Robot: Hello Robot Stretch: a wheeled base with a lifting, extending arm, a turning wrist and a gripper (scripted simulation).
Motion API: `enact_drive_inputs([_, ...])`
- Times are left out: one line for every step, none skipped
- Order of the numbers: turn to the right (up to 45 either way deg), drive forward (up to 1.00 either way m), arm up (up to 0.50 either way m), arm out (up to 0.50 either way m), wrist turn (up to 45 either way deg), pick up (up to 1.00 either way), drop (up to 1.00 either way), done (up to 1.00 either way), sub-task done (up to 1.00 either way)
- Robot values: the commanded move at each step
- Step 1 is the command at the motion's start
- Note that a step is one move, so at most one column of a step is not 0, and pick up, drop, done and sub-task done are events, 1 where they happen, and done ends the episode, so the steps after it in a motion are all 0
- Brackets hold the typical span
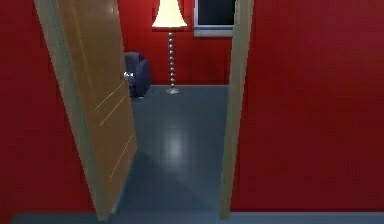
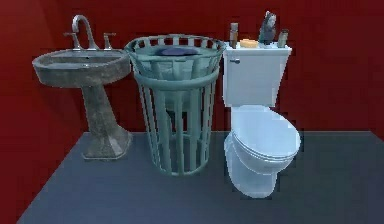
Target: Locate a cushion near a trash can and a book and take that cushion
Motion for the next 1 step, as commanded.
enact_drive_inputs([-3.0, 0.0, 0.0, 0.0, 0.0, 0.0, 0.0, 0.0, 0.0])
